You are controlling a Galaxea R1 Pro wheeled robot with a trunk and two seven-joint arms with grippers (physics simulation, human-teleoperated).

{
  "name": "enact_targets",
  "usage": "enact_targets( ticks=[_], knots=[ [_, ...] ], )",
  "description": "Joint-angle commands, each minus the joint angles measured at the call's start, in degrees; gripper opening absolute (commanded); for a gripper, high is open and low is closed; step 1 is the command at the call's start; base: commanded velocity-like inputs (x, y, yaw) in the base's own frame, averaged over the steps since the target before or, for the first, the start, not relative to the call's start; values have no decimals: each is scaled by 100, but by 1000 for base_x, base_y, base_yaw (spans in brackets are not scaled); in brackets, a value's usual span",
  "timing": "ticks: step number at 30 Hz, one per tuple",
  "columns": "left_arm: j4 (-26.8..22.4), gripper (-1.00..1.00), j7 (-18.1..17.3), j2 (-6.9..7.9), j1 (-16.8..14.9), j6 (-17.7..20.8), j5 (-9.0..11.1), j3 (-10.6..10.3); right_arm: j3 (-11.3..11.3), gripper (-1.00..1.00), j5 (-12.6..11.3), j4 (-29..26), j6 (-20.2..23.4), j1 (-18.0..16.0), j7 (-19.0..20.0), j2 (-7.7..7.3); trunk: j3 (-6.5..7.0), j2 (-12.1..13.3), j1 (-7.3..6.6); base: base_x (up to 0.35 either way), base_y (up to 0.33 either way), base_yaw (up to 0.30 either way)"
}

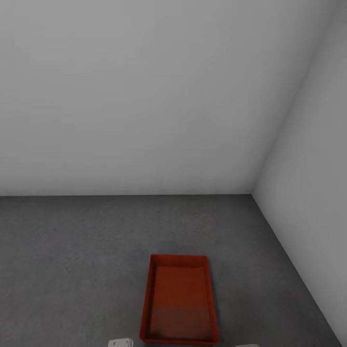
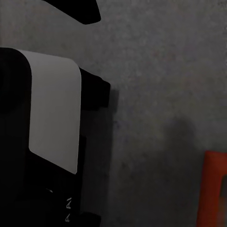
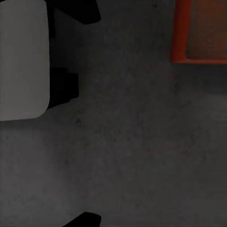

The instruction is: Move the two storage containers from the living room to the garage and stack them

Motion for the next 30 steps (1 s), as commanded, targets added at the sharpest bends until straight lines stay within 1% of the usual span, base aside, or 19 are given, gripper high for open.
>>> enact_targets(
  ticks=[1, 24, 26, 30],
  knots=[
    [-4, 100, 18, -1, -3, 16, 56, -7, 48, 100, -59, 17, -33, -6, -3, 3, 5, -2, 0, 0, 0, 0],
    [-6, 100, 18, -3, -3, 21, 53, -9, 48, 100, -59, 17, -12, -4, -3, -1, 213, -2, 0, 0, 0, 0],
    [-5, 100, 18, -2, -3, 14, 53, -10, 48, 100, -59, 17, -16, 22, -3, -1, 231, -2, 0, 0, 0, 0],
    [-5, 100, 15, -2, -3, 12, 52, -8, 48, 100, -51, 17, -28, 230, -3, 5, 267, -2, 0, 0, 0, 0]
  ],
)
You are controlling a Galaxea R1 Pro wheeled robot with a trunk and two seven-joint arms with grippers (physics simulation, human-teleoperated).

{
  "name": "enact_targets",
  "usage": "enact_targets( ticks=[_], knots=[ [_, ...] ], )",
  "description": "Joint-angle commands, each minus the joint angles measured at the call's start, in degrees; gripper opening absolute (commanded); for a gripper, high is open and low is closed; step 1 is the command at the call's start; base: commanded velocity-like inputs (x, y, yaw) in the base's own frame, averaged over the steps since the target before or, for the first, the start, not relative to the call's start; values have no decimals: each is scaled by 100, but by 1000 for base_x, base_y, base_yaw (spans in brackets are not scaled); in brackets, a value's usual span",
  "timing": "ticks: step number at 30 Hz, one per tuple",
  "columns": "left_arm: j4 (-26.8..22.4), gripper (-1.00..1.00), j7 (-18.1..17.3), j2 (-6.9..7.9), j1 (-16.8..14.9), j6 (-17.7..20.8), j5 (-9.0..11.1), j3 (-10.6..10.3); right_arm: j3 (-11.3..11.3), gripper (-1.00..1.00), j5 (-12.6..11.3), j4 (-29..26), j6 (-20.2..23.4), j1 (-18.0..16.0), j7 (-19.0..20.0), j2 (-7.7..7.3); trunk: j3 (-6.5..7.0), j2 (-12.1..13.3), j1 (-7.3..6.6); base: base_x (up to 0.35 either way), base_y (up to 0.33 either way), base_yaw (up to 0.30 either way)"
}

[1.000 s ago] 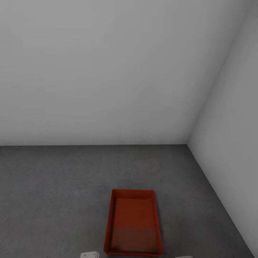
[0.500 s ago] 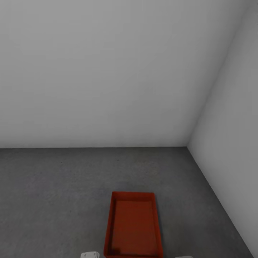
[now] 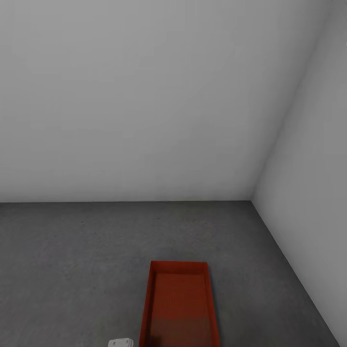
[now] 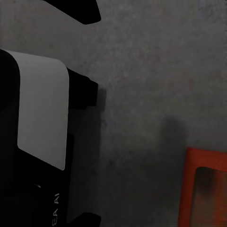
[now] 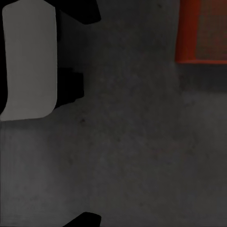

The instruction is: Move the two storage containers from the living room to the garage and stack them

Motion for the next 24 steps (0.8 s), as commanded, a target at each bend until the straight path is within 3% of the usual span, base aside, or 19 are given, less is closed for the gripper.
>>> enact_targets(
  ticks=[1, 24],
  knots=[
    [-3, 100, 17, -1, -3, 16, 57, -7, 50, 100, -58, 16, -35, 11, -3, 5, 5, -2, 0, 0, 0, 0],
    [-7, 100, 20, 21, 6, 7, 48, -8, 50, 100, -66, 16, -31, 85, -3, -11, 193, -2, 0, 0, 0, 0]
  ],
)
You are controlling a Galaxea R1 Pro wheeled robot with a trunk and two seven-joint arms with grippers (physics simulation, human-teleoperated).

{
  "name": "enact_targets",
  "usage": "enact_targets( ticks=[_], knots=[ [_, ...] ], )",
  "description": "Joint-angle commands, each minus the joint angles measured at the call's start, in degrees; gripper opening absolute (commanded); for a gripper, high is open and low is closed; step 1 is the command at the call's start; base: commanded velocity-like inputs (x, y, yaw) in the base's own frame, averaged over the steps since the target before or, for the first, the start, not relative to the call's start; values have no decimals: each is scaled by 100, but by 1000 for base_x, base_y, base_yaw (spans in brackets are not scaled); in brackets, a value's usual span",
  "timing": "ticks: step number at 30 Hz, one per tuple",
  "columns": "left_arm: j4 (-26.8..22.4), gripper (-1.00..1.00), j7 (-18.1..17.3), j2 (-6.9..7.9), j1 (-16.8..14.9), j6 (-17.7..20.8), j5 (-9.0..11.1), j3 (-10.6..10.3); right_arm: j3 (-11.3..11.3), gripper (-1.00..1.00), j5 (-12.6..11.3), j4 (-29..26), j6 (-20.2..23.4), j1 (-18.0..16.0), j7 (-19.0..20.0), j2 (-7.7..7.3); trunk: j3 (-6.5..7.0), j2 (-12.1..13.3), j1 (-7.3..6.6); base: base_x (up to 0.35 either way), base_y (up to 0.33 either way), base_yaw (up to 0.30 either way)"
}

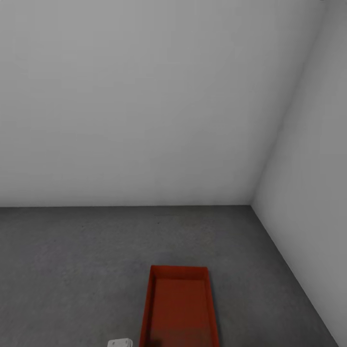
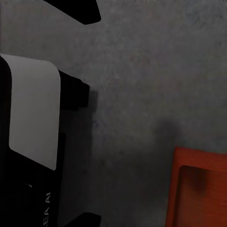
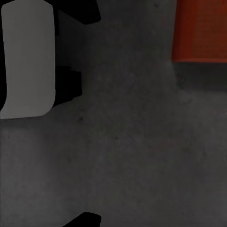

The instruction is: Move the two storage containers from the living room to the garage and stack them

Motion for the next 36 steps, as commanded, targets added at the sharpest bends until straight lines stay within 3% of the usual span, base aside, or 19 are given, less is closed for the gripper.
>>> enact_targets(
  ticks=[1, 36],
  knots=[
    [-3, 100, 18, 0, -3, 20, 57, -7, 48, 100, -59, 17, -27, -6, -3, 3, -3, -2, 0, 0, 0, 0],
    [-3, 100, 19, 38, -3, 24, 55, -12, 48, 100, -59, 17, 37, -6, 0, -6, 0, -2, 0, 0, 0, 0]
  ],
)
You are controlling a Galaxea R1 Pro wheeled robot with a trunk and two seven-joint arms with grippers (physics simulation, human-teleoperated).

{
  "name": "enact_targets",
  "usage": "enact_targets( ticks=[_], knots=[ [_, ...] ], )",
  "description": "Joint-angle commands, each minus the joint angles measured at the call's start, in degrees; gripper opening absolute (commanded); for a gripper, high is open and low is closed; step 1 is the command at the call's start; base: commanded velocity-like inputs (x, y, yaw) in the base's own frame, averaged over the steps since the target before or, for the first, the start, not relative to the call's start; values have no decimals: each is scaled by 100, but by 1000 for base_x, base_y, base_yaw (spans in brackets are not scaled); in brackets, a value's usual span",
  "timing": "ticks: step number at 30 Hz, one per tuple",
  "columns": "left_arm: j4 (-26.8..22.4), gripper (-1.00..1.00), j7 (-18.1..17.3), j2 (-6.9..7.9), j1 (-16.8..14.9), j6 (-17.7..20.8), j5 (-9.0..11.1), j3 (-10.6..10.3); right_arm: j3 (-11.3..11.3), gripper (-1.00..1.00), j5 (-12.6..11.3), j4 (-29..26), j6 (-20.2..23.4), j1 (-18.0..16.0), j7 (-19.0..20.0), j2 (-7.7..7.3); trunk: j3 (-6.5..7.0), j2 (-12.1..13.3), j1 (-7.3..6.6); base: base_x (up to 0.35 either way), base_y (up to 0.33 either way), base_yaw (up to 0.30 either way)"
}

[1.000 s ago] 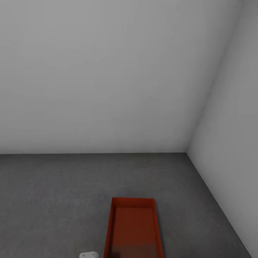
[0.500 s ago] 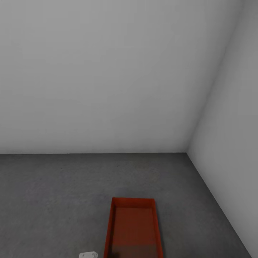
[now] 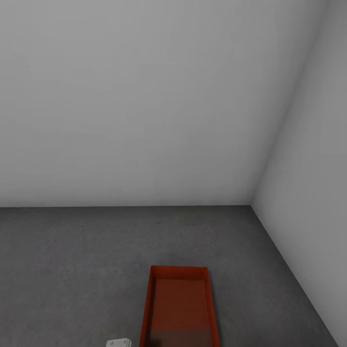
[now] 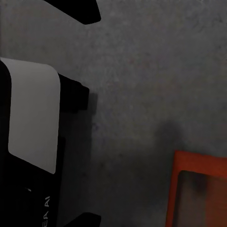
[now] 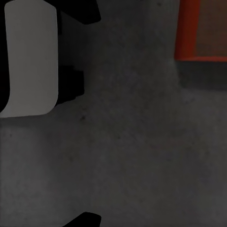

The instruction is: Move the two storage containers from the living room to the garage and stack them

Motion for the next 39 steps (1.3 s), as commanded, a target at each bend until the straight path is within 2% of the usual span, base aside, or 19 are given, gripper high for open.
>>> enact_targets(
  ticks=[1, 9, 22, 39],
  knots=[
    [-3, 100, 18, -1, -3, 17, 56, -7, 47, 100, -56, 17, -34, -6, 2, 5, -5, -2, 0, 0, 0, 0],
    [-3, 100, 25, -1, -3, 26, 56, -7, 47, 100, -51, 17, -33, -6, 6, 7, -5, -2, 0, -26, 0, 0],
    [-3, 100, 40, -10, -3, 62, 56, -8, 47, 100, -52, 17, -33, -6, 2, 8, -3, -2, 0, -295, 0, -9],
    [-3, 100, 27, -10, -3, 42, 54, -10, 47, 100, -59, 17, -33, -6, -7, 15, 43, -2, 0, -34, 0, -244]
  ],
)
